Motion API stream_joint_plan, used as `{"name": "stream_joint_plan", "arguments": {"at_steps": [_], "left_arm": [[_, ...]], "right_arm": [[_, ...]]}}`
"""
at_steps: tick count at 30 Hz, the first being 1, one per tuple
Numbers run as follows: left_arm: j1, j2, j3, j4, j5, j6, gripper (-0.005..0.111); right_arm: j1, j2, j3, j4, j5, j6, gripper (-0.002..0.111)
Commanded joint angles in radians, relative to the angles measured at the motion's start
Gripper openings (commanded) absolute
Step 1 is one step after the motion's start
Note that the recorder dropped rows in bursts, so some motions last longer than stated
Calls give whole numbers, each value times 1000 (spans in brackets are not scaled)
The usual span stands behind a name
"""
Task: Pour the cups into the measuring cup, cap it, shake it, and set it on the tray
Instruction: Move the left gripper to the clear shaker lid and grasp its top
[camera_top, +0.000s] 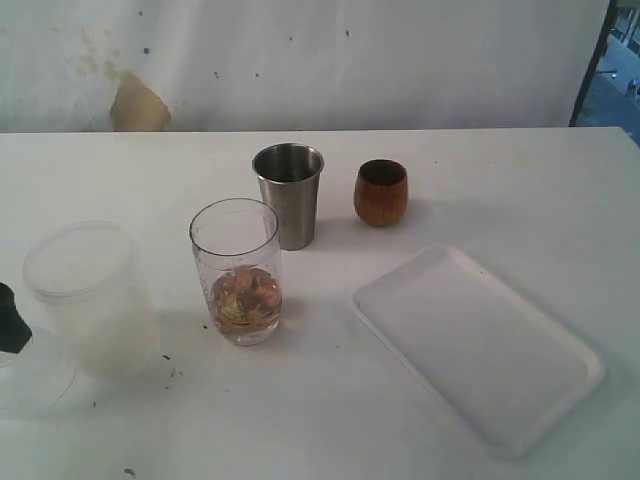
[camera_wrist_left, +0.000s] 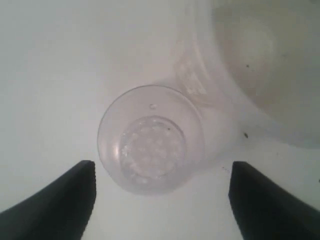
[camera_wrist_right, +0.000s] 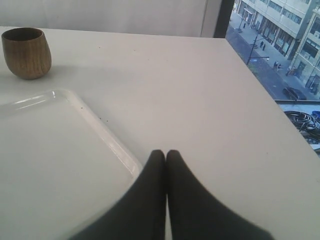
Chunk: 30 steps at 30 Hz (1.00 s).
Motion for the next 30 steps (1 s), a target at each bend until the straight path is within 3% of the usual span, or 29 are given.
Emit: {"name": "stream_joint_plan", "arguments": {"at_steps": [1, 6, 12, 20, 24, 28, 30], "left_arm": [[-52, 30, -7, 102, -40, -65, 71], [-55, 58, -7, 158, -52, -108, 71], [-55, 60, -5, 11, -80, 13, 70], [-55, 60, 64, 50, -144, 13, 70], [-55, 60, 66, 53, -158, 13, 51], [-55, 60, 66, 86, -115, 13, 5], [-55, 60, 66, 121, -72, 12, 0]], "right_arm": [[-8, -5, 5, -2, -3, 2, 0], [-8, -5, 5, -2, -3, 2, 0], [-8, -5, 5, -2, -3, 2, 0], [-8, -5, 5, -2, -3, 2, 0], [-8, -5, 5, -2, -3, 2, 0], [-8, -5, 5, -2, -3, 2, 0], [-8, -5, 5, -2, -3, 2, 0]]}}
